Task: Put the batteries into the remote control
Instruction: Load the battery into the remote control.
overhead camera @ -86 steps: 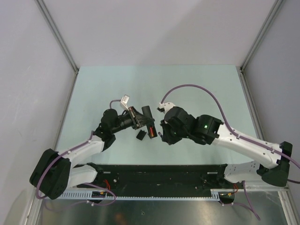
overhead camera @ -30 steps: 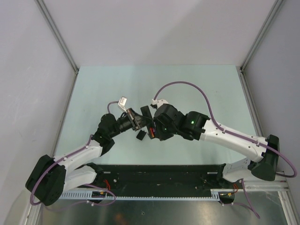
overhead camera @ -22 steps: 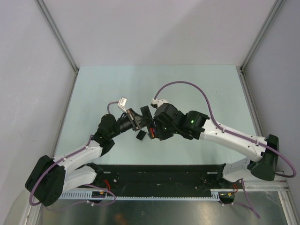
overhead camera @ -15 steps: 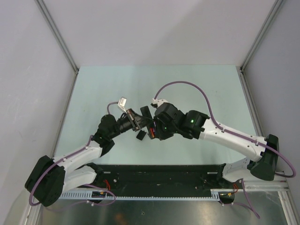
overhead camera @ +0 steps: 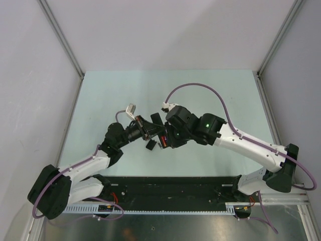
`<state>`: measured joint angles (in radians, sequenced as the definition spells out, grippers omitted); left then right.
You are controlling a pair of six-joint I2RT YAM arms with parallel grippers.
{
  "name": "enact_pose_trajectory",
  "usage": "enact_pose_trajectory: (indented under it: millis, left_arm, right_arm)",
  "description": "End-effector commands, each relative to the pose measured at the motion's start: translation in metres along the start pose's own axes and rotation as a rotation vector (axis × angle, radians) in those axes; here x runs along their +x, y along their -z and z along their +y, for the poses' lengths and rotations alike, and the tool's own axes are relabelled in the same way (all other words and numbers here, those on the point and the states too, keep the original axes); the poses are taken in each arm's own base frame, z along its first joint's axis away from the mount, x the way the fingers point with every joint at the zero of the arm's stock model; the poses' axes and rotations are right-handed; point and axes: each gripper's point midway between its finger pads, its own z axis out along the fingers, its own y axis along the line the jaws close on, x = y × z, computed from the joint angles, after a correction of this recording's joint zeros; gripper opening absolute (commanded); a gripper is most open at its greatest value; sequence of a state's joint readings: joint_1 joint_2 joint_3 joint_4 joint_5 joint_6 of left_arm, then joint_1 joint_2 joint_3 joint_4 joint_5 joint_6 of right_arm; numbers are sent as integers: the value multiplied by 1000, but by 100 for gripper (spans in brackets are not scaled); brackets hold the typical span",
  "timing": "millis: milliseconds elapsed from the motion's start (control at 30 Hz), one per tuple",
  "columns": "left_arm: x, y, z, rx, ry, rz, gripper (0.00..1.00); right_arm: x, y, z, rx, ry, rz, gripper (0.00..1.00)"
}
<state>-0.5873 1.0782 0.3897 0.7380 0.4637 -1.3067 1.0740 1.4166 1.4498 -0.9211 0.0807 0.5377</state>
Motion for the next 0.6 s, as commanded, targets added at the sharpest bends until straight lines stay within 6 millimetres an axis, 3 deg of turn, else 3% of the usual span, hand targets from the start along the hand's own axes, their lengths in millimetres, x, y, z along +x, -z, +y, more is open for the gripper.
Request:
enact_pose_trajectory:
  millis: [0, 200, 400, 567]
  left_arm:
    - [7, 0, -77, 221, 40, 94, 0]
    - [1, -4, -89, 237, 84, 89, 0]
    - [0, -7, -88, 230, 127, 95, 0]
    - [-2, -10, -84, 221, 144, 91, 0]
  right_arm:
    - [-15, -2, -5, 44, 18, -20, 0]
    - [-16, -1, -10, 79, 19, -2, 0]
    - [-17, 0, -15, 110, 17, 17, 0]
    - [-16, 3, -18, 125, 16, 25, 11]
